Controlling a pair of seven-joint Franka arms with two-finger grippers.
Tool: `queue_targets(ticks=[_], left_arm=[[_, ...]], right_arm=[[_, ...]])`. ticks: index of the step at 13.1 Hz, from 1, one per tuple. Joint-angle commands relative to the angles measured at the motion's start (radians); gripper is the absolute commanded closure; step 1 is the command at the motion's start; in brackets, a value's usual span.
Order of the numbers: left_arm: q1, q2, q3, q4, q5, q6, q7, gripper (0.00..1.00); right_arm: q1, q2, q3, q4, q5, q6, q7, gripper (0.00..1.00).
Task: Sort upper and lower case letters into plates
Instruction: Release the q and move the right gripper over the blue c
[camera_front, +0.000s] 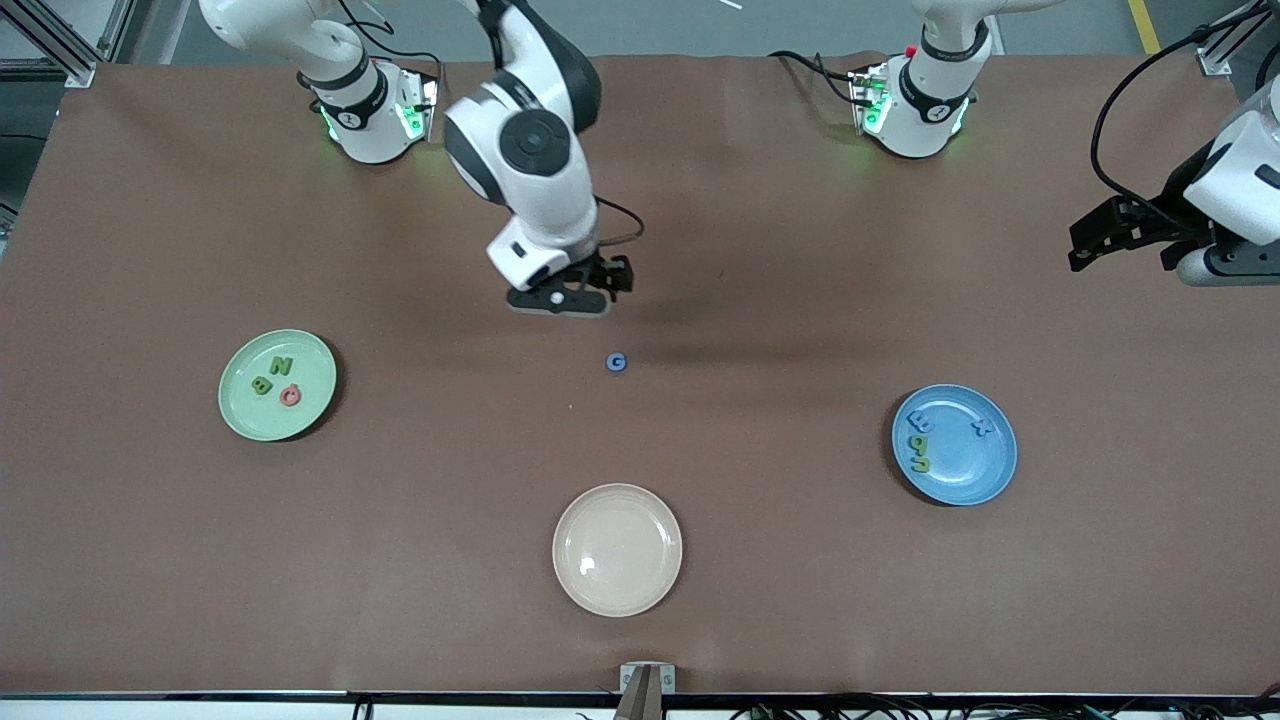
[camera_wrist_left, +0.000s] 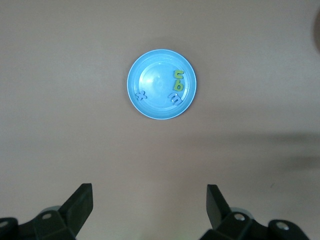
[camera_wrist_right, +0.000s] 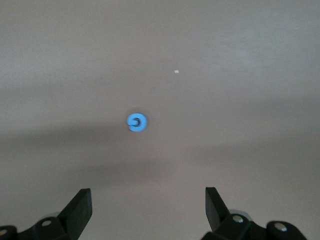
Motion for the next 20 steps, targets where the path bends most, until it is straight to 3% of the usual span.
queue_targets(ticks=[1,6,18,20], left_arm=[[0.003,-0.008,-0.001,0.004,0.018,-0.006,0.021,0.0],[0.0,-0.006,-0.003,0.003,0.018,-0.004,0.021,0.0],[-0.002,-0.005,-0.011,0.001,0.013,-0.007,0.003,0.0],[0.0,-0.005,-0.011,0.004,0.003,-0.009,0.003,0.0]], right_arm=[[0.053,0.151,-0.016,0.142,-0.012,0.002,0.085,0.0],[0.067,0.27,-0.019,0.195,-0.014,0.081,0.099,0.0],[0.022,0.376,-0.025,0.193,-0.017,0.185,0.094,0.0],[0.021,0.392,-0.025,0.193,-0.016,0.199,0.094,0.05]])
